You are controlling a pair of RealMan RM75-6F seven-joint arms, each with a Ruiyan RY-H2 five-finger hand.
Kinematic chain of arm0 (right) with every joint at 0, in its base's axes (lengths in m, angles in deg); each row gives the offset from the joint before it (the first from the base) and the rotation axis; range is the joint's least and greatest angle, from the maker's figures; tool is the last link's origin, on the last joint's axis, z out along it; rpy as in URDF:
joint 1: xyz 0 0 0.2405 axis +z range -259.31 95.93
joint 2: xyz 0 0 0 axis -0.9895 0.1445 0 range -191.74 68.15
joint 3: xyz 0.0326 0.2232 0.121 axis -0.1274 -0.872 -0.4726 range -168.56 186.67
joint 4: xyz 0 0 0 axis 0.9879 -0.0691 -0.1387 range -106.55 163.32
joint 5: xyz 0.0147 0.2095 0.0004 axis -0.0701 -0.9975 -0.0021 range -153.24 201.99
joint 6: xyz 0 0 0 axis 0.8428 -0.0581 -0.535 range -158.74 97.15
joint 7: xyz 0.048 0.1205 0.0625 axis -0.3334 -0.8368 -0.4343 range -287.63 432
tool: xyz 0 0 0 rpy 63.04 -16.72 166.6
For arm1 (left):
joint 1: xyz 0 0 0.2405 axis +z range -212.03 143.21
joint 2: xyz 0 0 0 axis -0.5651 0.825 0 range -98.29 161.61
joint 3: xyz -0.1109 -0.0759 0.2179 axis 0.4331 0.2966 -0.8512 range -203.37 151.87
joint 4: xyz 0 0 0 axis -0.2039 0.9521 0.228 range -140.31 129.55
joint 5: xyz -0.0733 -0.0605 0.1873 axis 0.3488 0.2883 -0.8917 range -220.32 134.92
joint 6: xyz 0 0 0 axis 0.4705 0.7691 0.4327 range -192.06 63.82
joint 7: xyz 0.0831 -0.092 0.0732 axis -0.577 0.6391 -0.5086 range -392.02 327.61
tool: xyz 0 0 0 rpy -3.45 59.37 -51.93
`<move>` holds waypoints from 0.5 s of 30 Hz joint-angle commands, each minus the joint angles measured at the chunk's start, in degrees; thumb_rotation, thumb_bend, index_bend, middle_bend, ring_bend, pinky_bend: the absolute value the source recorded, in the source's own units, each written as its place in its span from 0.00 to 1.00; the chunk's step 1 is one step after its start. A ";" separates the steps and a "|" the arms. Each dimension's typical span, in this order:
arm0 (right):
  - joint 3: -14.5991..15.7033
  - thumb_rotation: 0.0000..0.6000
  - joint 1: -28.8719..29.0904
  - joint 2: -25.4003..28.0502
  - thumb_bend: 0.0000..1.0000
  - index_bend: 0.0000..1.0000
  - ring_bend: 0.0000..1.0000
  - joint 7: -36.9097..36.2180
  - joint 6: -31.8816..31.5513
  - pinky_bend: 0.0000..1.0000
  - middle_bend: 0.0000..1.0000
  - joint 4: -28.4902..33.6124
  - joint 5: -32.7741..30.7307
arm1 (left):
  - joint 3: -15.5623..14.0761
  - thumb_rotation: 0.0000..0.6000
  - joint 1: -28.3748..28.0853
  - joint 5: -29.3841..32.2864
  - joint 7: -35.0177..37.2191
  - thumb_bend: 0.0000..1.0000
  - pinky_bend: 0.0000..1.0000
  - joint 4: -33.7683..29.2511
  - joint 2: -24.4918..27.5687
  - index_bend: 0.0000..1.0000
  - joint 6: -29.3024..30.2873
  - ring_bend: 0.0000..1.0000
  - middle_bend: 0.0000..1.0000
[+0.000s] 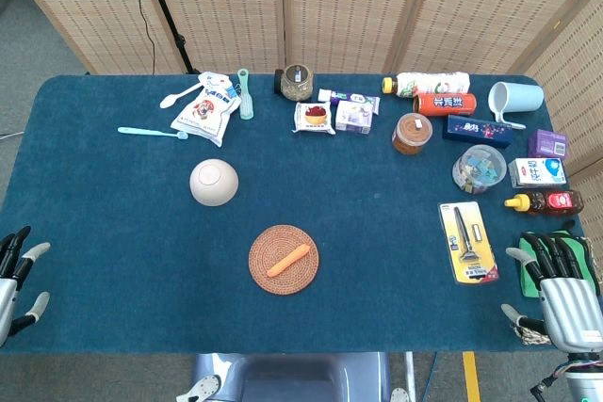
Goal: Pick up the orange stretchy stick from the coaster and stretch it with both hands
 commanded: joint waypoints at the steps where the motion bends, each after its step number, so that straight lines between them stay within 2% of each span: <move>1: 0.05 1.00 0.05 0.06 0.00 0.24 0.05 -0.18 0.16 0.03 0.11 -0.04 -0.09 | -0.04 1.00 0.02 -0.02 -0.05 0.31 0.00 0.06 -0.09 0.20 -0.02 0.03 0.01; 15: 0.11 1.00 -0.37 0.57 0.00 0.24 0.07 -1.41 -0.29 0.05 0.11 -0.63 -0.31 | 0.19 1.00 0.12 -0.13 -0.19 0.31 0.00 0.09 -0.30 0.20 0.47 0.03 0.01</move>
